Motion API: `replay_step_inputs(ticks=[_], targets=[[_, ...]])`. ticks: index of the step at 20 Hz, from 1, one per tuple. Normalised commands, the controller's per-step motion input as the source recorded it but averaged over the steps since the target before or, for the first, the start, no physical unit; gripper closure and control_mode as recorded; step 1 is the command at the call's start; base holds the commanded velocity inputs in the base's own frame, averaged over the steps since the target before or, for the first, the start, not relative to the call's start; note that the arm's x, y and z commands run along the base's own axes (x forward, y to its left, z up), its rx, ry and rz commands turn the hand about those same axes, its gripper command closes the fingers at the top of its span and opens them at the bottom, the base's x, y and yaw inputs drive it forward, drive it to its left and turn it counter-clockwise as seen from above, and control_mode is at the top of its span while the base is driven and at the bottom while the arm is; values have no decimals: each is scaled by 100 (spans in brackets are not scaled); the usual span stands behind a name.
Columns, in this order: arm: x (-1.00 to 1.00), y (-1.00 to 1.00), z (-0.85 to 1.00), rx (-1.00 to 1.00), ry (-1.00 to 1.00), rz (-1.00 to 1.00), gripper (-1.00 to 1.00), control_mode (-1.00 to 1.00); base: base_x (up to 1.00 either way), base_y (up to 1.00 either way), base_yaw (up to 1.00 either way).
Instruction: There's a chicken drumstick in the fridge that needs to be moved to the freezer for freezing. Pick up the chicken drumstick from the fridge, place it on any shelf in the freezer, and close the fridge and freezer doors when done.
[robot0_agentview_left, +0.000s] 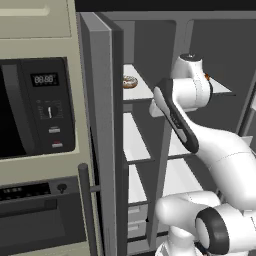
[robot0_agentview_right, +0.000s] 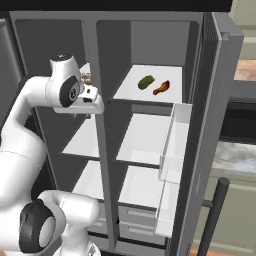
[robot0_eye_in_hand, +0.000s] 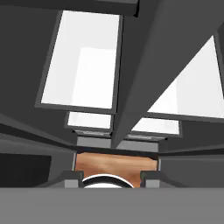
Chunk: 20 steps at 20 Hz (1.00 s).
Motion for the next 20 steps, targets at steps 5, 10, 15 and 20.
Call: replay_step_inputs(ticks=[5,10,15,20], targets=[[-40,-13,0,0,-4,-3,-100,-100,0,0,0],[-39,-56,13,0,-12,-7,-100,-100,0,0,0],[-19,-66,13,-1,-20,-18,-100,-100,0,0,0],[0,-56,19,-2,-14,-29,-100,-100,0,0,0]])
